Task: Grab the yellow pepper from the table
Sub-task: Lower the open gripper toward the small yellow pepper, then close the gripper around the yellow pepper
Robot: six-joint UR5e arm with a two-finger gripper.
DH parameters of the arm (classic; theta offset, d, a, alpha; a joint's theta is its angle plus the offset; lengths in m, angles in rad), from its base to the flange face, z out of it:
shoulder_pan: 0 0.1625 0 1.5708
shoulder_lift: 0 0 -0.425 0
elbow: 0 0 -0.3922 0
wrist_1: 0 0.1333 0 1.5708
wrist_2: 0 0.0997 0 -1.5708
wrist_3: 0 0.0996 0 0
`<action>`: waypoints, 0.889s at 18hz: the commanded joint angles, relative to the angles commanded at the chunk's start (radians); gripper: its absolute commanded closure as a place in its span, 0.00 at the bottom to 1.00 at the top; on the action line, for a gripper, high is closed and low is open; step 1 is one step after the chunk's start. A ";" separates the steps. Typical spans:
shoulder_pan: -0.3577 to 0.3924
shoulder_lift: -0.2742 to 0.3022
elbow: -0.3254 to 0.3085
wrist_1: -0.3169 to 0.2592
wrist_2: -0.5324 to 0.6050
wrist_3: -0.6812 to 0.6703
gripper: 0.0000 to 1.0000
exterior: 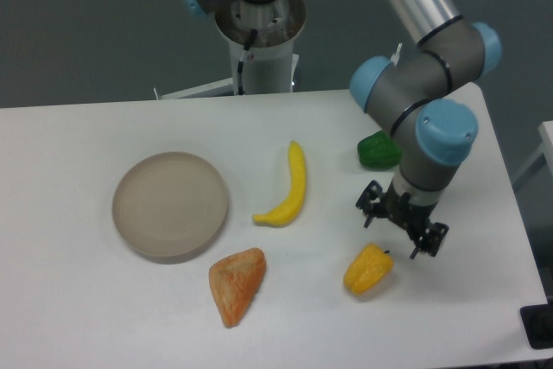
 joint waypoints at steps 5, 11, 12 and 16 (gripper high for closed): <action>-0.005 -0.023 0.003 0.002 0.002 -0.005 0.00; -0.006 -0.031 -0.024 -0.006 0.003 -0.008 0.00; -0.006 -0.031 -0.024 -0.007 0.003 -0.008 0.00; -0.006 -0.025 -0.024 -0.009 0.003 -0.009 0.00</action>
